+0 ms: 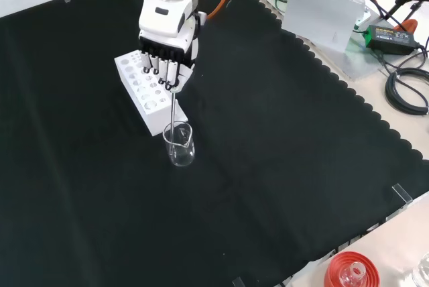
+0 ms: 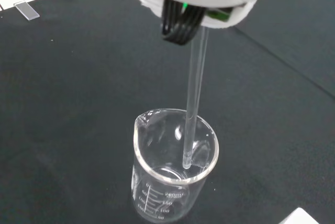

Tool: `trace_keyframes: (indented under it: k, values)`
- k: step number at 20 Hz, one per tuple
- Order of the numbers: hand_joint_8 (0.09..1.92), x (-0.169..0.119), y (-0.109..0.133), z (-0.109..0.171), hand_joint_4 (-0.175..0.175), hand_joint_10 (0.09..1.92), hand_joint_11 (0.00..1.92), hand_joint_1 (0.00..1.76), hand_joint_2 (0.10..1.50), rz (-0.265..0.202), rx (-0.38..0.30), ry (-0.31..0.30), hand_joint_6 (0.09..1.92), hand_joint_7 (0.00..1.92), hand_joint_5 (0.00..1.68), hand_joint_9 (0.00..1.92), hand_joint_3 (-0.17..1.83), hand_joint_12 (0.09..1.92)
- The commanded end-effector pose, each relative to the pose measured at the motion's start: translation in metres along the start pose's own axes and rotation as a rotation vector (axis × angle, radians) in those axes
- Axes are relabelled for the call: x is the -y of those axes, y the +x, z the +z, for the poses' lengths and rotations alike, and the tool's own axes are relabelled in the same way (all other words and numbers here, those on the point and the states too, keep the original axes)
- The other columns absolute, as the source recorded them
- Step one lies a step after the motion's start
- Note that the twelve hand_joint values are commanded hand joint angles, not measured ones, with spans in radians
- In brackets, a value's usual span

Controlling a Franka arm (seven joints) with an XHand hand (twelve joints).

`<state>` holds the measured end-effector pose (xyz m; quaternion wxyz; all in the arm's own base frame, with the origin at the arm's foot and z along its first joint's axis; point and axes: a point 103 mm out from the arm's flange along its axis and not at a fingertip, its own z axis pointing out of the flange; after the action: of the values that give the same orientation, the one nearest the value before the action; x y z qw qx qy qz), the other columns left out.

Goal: Stir in the beaker to the left of the white test tube rack with the glass rod.

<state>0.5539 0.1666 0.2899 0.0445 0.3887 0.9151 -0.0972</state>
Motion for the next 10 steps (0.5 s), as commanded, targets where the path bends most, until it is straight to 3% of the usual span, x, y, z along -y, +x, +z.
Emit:
trace_keyframes:
  k: [1, 10]
  values:
    - [0.85, 0.016, 0.011, -0.008, -0.175, 0.64, 1.61, 1.33, 0.61, 0.013, 0.017, 0.010, 0.61, 1.34, 1.20, 1.71, 0.76, 0.76]
    - [0.85, 0.027, 0.028, -0.013, -0.175, 0.64, 1.61, 1.33, 0.61, 0.013, 0.016, 0.014, 0.60, 1.34, 1.20, 1.71, 0.76, 0.76]
